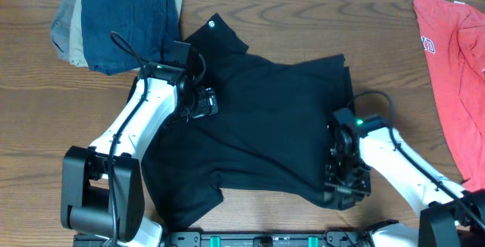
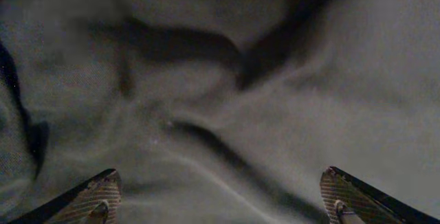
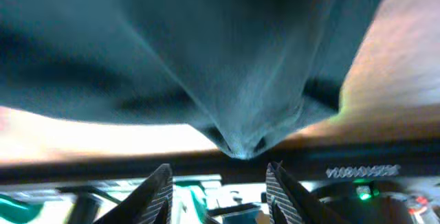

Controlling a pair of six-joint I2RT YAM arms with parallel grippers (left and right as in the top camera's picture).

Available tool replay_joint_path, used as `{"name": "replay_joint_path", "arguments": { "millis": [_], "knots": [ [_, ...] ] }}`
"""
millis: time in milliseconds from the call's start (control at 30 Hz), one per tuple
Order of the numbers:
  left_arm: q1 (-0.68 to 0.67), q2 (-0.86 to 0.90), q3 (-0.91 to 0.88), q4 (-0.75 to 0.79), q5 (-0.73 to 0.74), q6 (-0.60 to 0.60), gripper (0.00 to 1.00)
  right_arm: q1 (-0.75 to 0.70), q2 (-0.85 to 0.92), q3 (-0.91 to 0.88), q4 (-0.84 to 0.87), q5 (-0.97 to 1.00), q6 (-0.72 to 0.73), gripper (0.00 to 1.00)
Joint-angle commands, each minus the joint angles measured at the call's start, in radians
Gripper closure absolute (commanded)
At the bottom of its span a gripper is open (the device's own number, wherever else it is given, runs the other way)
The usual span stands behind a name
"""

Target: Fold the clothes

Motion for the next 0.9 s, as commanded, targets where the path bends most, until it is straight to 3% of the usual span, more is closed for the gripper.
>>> {"name": "replay_joint_path", "arguments": {
  "millis": [0,67,200,300,467,633,867],
  "knots": [
    [-0.03,0.001,-0.012,-0.034,0.037,0.098,0.09,-0.068,-0.012,0.105,0.026,0.103,0.025,0.54],
    [-0.056,0.001,-0.012,-0.063,0.037,0.098,0.28,-0.121,-0.012,0.152,0.072,0.129,0.007,0.52],
    [-0.113,0.001,-0.021,-0.103,0.037,0.067,0.75,-0.193,-0.01,0.162,0.203,0.135,-0.057,0.69],
    [-0.164,0.001,-0.066,-0.108,0.037,0.019,0.94,-0.219,0.011,0.145,0.252,0.135,-0.057,0.86],
    [-0.229,0.001,-0.189,-0.028,0.037,-0.04,0.94,-0.221,0.071,0.127,0.299,0.143,-0.057,0.99],
    [-0.231,0.001,-0.296,0.07,0.037,-0.084,0.94,-0.221,0.157,0.127,0.365,0.142,-0.053,0.99],
    [-0.157,0.001,-0.316,0.071,0.028,-0.116,0.94,-0.22,0.279,0.127,0.39,0.142,-0.05,0.99]
  ]
}}
